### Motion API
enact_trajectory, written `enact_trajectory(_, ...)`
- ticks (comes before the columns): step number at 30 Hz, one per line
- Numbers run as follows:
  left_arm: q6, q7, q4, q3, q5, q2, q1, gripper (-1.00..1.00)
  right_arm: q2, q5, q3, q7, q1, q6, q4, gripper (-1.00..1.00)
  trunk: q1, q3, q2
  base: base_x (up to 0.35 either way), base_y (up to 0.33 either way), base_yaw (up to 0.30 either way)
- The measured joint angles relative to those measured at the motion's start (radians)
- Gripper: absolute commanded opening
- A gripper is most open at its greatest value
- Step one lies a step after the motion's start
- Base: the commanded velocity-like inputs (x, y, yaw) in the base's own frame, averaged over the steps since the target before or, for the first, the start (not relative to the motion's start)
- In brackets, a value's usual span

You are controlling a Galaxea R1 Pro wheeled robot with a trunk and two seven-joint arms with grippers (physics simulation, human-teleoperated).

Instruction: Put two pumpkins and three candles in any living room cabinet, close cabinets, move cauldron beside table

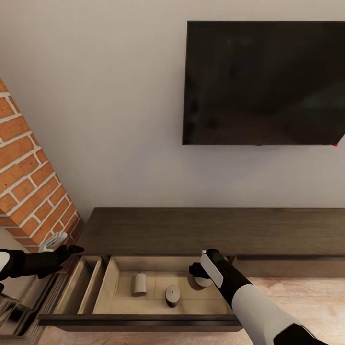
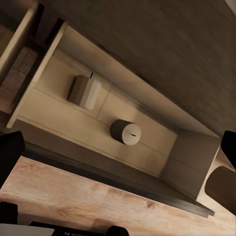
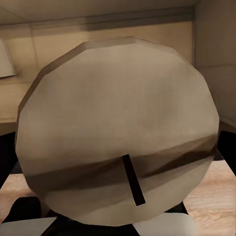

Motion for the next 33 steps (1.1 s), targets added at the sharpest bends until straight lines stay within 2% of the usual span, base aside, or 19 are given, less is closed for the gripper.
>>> enact_trajectory(33, 0.0, 0.0, 0.0, 0.002, 0.0, 0.001, 0.0, 1.0, 0.0, 0.003, 0.015, -0.004, 0.006, -0.006, 0.006, -1.0, 0.127, -0.103, -0.231, 0.0, 0.0, 0.0)
